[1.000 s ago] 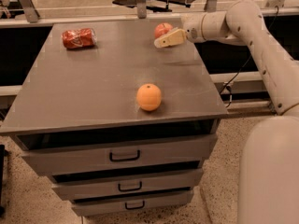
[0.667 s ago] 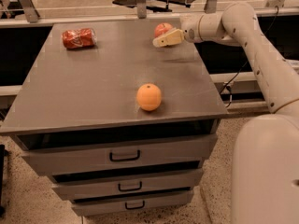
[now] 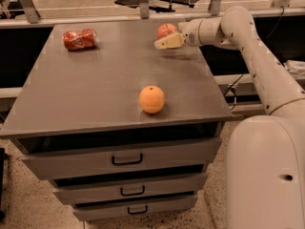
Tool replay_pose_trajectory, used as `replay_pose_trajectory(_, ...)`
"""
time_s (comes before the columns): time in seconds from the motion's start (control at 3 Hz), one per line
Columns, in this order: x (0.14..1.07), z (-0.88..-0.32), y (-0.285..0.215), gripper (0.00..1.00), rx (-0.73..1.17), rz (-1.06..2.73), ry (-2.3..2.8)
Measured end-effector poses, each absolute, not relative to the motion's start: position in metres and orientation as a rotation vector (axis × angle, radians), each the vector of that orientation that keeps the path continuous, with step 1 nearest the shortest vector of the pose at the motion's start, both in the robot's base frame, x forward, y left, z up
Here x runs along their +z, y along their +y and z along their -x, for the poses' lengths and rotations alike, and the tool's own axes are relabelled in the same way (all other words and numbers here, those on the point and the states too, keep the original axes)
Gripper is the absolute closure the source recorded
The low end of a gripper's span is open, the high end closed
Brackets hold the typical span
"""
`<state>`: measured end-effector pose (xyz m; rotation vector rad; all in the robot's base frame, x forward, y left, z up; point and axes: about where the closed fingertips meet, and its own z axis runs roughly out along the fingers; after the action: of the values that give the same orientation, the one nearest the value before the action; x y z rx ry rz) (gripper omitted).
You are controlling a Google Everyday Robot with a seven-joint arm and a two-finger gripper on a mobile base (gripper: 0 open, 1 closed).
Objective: Pick apple
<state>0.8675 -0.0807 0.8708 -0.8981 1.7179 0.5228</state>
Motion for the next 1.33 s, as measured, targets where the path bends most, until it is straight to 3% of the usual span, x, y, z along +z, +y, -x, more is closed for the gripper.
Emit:
replay_pose_trajectory(0.33,0.865,-0.873,-0.074,0.46,0.528,0.898,1.709)
replay_pose_trajectory(1.0,0.888,-0.865,-0.064,0.93,0.555,0.928,1.643)
replay_pose_trajectory(1.33,0.920,-0.834,-0.066,1.00,0.597,0.990,1.587)
